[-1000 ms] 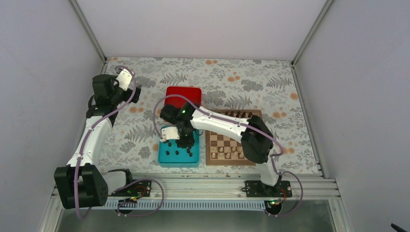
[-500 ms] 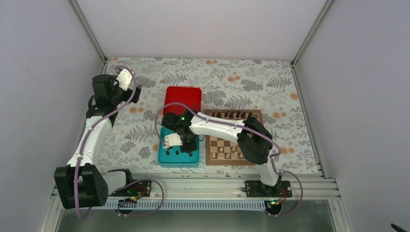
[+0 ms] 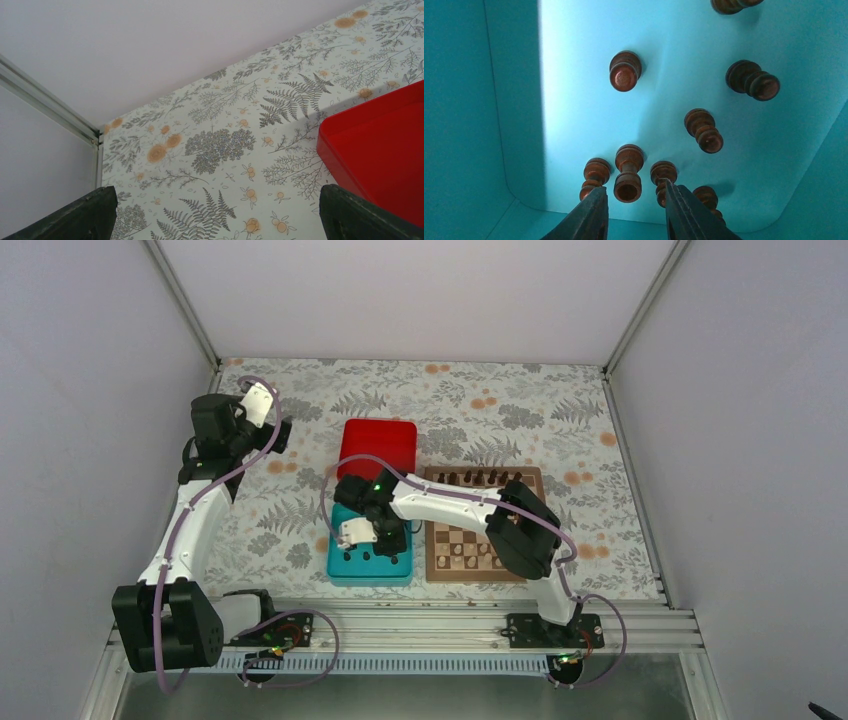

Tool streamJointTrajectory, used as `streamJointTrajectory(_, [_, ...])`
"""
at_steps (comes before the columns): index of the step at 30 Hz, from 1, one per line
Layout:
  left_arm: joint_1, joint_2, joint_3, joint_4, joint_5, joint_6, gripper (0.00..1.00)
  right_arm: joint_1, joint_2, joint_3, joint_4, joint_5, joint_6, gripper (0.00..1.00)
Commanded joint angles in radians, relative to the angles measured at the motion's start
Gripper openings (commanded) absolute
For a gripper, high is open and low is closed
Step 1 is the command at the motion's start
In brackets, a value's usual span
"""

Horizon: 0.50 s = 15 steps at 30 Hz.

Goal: Set up the chess pieces on the board
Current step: Pick up the chess piece from the storage box.

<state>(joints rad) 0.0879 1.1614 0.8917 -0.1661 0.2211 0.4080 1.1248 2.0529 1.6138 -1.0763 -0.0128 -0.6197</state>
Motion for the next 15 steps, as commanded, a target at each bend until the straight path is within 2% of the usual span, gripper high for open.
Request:
streamJointTrajectory(1, [0.006, 0.004, -0.010, 0.019, 0.014, 0.008, 1.00, 0.004, 0.029, -0.015, 0.007, 0.001, -0.003, 0.31])
streamJointTrajectory(15, [0.005, 0.007, -0.012, 0.020, 0.016, 0.009, 1.00, 0.003, 0.039, -0.020, 0.016, -0.009, -0.007, 0.27])
